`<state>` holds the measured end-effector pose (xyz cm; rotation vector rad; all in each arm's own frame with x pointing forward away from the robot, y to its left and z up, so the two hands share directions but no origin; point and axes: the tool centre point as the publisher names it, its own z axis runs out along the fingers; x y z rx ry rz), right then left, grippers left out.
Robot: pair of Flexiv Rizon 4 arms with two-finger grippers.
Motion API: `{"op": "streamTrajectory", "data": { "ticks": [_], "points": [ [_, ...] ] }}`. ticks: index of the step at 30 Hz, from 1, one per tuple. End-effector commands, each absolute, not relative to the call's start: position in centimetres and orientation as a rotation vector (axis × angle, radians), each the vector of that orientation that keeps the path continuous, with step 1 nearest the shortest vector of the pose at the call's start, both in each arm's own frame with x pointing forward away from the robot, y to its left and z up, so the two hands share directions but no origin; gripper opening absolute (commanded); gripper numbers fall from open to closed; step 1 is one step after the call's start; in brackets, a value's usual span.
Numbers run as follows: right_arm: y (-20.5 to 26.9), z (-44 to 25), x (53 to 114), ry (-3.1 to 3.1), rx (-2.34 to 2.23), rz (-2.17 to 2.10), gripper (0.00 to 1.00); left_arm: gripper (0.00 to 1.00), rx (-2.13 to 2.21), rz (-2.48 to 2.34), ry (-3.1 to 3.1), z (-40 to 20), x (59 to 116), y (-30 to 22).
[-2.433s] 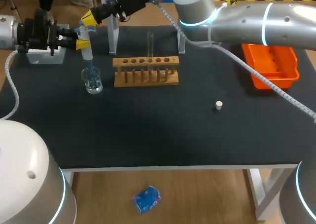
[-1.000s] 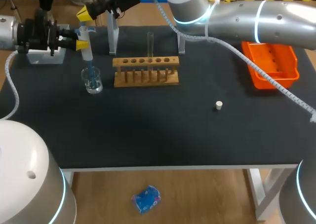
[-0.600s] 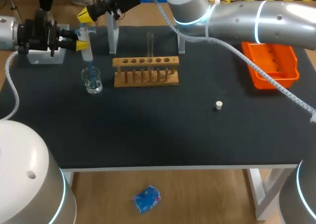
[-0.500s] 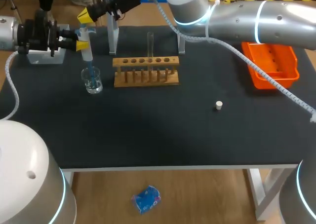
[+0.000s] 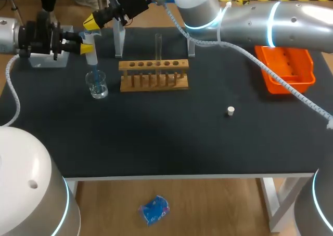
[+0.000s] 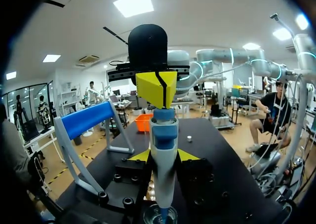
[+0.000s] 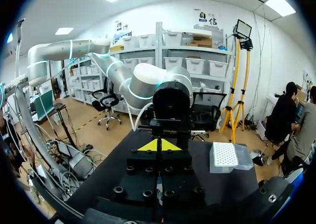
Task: Invert the test tube, pick up the pipette, mount the tip to pipette, aspirate from beaker and dispense into the tube, eject the tip, return the pipette, and cap with the stopper.
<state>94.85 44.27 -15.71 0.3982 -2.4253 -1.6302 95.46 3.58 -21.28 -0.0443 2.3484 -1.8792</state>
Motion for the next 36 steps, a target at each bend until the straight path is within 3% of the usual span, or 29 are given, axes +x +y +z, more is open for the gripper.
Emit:
{"op": "streamTrajectory", "data": {
  "ticks": [1,24,25,26,29,30,31,36],
  "points": [
    [44.4,-16.6,95.0,-2.423,0.399,-1.617,0.0,0.0,-0.041,-1.882,2.348,-20.7,95.6,3.6],
    [43.8,-13.0,95.1,-2.431,0.446,-1.688,0.0,0.0,-0.041,-1.882,2.348,-20.7,95.6,3.6],
    [43.8,-12.8,95.0,-2.433,0.451,-1.694,0.07,0.0,-0.041,-1.882,2.348,-20.7,95.6,3.6],
    [43.8,-12.7,95.0,-2.433,0.452,-1.696,0.3,0.0,-0.041,-1.882,2.348,-20.7,95.6,3.6],
    [43.6,-12.2,95.0,-2.433,0.455,-1.705,0.46,0.0,-0.041,-1.882,2.348,-20.7,95.6,3.6],
    [43.6,-12.1,95.0,-2.435,0.456,-1.71,0.96,0.0,-0.041,-1.882,2.348,-20.7,95.6,3.6],
    [43.5,-12.0,95.0,-2.436,0.454,-1.712,1.0,0.0,-0.041,-1.882,2.348,-20.7,95.6,3.6],
    [43.0,-11.7,95.2,-2.442,0.45,-1.727,1.0,0.0,-0.041,-1.882,2.348,-20.7,95.6,3.6]
  ]
}}
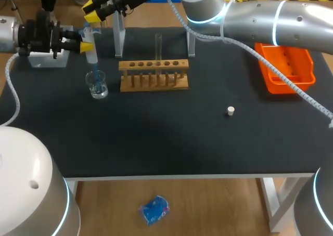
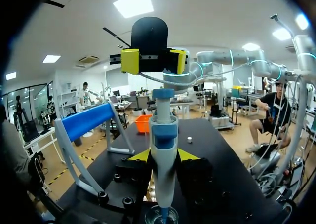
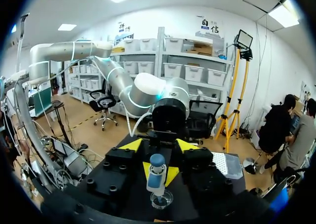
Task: Invert the test tube, pick up the pipette, mount the tip to pipette, aspirate from beaker and dispense into the tube, eject the tip, return the pipette, and cap with the stopper.
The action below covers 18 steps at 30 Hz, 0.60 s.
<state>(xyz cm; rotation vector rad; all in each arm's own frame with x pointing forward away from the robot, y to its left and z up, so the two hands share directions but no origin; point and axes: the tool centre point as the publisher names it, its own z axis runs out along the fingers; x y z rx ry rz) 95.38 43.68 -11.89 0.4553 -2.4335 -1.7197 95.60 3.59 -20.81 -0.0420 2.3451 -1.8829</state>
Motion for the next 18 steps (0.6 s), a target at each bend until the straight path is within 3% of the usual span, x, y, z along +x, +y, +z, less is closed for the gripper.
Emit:
{"op": "streamTrajectory", "data": {
  "ticks": [1,18],
  "points": [
    [42.8,-11.6,95.2,-2.445,0.448,-1.729,1.0,0.0,-0.041,-1.882,2.348,-20.7,95.6,3.6],
    [35.4,-10.8,97.8,-2.494,0.458,-1.776,1.0,0.0,-0.041,-1.882,2.348,-20.7,95.6,3.6]
  ]
}}
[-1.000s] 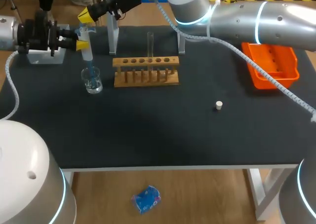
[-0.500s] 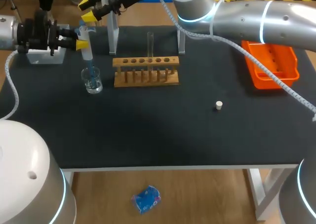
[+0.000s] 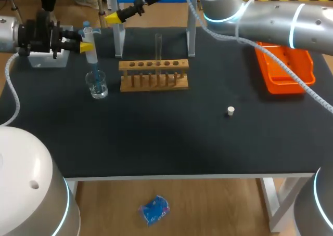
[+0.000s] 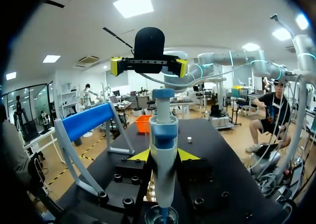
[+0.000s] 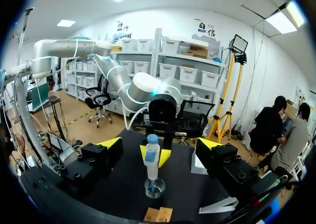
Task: Invert the test tube, pick up the pipette, mount the tip to pipette, aspirate from beaker and dispense into the tube, eject the tip, return the pipette, and cap with the stopper.
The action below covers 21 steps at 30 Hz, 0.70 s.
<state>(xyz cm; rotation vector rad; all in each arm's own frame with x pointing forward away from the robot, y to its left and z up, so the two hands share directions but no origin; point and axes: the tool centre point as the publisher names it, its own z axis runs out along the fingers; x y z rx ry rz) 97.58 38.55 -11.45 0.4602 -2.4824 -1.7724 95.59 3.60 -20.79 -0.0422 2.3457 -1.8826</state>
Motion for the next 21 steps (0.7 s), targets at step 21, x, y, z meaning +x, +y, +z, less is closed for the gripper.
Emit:
{"op": "streamTrajectory", "data": {
  "ticks": [21],
  "points": [
    [20.0,-11.4,101.8,-2.589,0.395,-1.783,1.0,0.0,-0.041,-1.882,2.348,-20.7,95.6,3.6]
  ]
}}
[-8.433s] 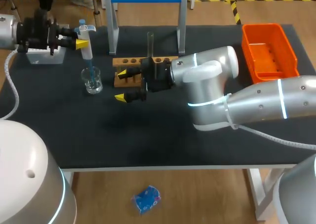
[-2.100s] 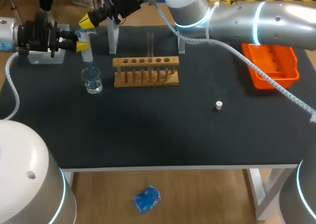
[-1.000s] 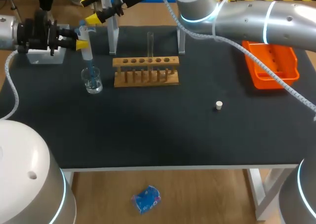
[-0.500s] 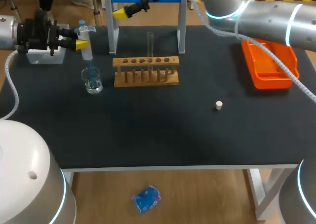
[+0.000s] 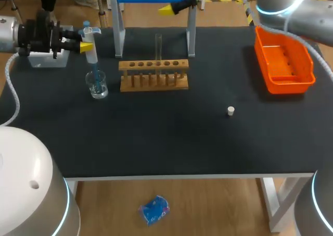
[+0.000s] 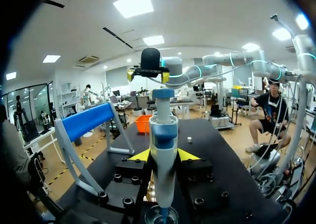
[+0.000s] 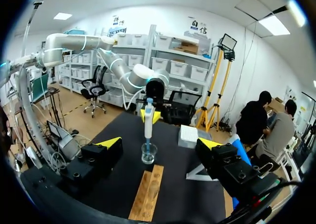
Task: Invert the test tube, pick up the pipette, mount the tip to pipette, aspirate from beaker and dispense into the tube, eject the tip, return the pipette, and cap with the stopper.
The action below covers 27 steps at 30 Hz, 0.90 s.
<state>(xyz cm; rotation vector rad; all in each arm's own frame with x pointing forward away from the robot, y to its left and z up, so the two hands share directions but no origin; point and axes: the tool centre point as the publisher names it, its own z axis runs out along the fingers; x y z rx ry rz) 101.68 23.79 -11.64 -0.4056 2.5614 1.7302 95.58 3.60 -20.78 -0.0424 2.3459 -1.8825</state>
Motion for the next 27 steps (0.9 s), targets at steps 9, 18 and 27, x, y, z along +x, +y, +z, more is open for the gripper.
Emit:
{"op": "streamTrajectory", "data": {
  "ticks": [9,18,27],
  "points": [
    [14.6,-14.6,103.0,2.483,-0.259,1.794,1.0,0.0,-0.041,-1.882,2.348,-20.7,95.6,3.6],
    [13.8,-18.5,102.1,2.519,-0.265,1.759,1.0,0.0,-0.041,-1.882,2.348,-20.7,95.6,3.6],
    [15.1,-20.7,101.5,2.46,-0.309,1.714,1.0,0.0,-0.041,-1.882,2.348,-20.7,95.6,3.6]
  ]
}}
